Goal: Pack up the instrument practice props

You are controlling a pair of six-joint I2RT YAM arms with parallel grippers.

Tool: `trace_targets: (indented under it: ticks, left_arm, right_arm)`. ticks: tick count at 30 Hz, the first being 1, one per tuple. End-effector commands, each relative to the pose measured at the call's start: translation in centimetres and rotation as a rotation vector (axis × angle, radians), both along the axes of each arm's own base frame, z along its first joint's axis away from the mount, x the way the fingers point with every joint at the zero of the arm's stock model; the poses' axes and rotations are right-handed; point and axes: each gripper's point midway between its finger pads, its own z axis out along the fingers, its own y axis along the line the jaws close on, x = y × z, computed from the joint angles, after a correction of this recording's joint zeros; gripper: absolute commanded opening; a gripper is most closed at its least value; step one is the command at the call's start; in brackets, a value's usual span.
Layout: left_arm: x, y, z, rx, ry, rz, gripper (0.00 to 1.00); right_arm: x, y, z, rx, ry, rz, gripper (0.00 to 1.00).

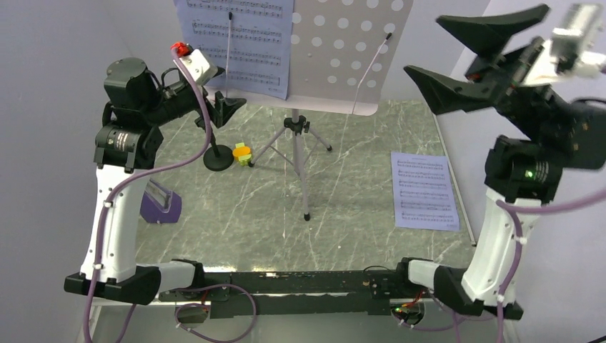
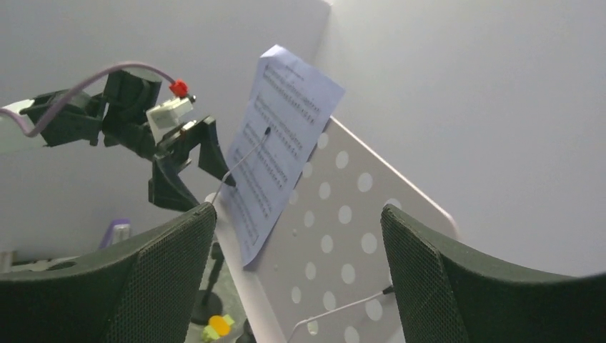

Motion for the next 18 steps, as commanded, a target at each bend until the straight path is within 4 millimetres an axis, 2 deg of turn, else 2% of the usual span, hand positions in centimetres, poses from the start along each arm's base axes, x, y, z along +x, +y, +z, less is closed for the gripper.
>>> trace_targets:
  ticks: [1, 6, 11, 13, 18]
  left_arm:
    - [-2.0, -0.6, 3.3, -0.038, -0.093, -0.075, 0.88]
    - [-2.2, -1.4, 3.8, -0.061, -0.09, -0.139, 0.82]
    - [-1.4, -1.3, 4.9, -0.099, -0.091, -0.113, 0.74]
    - [-0.9, -1.0, 5.6, -0.137, -0.084, -0.077, 0.66]
    - [0.0, -1.0, 5.7, -0.154, -0.071, -0.065, 0.62]
  right_arm:
    - [7.0, 1.4, -4.1, -0.058, 0.15, 0.001, 0.85]
    - [9.4, 5.0, -5.9, -0.095, 0.174, 0.108, 0.77]
    - [9.9, 9.0, -7.2, -0.148, 0.164, 0.143, 0.71]
    - [10.5, 10.1, -7.6, -0.161, 0.159, 0.142, 0.69]
    - [12.0, 12.2, -8.2, -0.184, 0.153, 0.133, 0.66]
